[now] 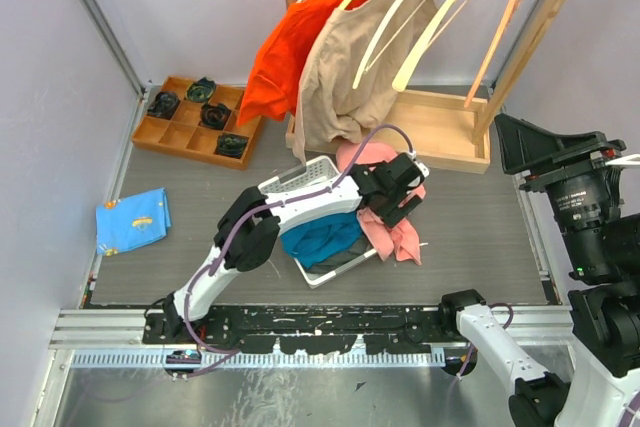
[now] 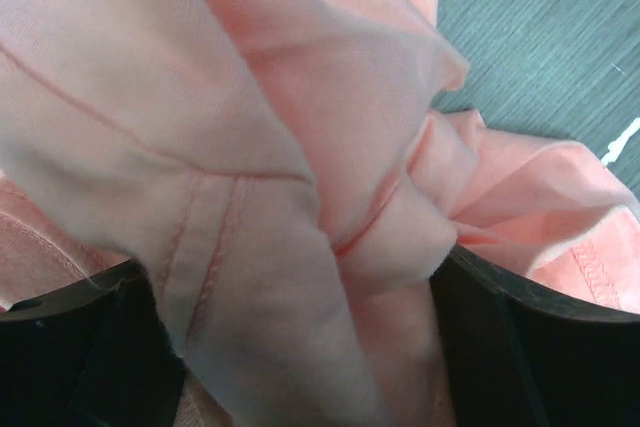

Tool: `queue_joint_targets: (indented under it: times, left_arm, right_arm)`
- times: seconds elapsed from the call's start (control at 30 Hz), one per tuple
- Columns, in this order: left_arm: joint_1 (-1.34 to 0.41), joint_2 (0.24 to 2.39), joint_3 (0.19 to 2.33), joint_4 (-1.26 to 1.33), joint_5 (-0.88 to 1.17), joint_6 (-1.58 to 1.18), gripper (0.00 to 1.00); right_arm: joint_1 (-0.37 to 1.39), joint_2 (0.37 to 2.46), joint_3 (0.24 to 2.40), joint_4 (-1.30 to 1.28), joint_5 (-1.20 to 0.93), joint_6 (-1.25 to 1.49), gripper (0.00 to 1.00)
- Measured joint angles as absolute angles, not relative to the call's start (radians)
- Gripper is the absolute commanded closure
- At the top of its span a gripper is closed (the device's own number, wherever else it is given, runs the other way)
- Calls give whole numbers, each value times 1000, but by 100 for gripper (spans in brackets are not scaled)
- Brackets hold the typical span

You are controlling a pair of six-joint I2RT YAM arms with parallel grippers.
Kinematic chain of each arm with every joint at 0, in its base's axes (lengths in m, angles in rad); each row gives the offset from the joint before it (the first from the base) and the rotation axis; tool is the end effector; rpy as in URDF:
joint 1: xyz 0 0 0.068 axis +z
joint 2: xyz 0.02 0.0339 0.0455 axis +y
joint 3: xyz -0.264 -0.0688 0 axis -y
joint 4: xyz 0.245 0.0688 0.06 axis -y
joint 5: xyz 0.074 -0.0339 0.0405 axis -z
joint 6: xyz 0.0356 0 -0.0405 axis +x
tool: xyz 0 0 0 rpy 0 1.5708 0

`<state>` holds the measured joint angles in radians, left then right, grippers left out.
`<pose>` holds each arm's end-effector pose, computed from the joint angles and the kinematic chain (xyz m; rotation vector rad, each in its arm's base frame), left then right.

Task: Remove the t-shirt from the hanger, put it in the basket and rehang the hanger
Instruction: Pick up the T-shirt from the center of the board.

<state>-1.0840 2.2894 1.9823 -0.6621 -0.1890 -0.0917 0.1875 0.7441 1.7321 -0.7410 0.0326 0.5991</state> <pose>0.2432 -0.4451 0.2055 1.1389 2.2601 -0.2357 0.0167 0.0020 0.5567 0.3040 1.3177 0.6446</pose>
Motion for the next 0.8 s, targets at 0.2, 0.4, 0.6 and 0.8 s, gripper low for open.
queue_joint_targets:
  times: [0.2, 0.4, 0.6, 0.8]
  left_arm:
    - [-1068, 2321, 2007, -671, -160, -113, 33]
    - [-1049, 2339, 2022, -688, -131, -141, 99]
    - [-1036, 2342, 2069, -743, -110, -142, 100]
    - [-1039, 2304, 2147, -810, -122, -138, 100]
  right_arm:
    - [187, 756, 1772, -768, 37, 599, 44]
    - [187, 755, 1829, -803, 67, 593, 44]
    - [187, 735, 1845, -817, 94, 582, 44]
    - [187, 708, 1813, -815, 112, 575, 44]
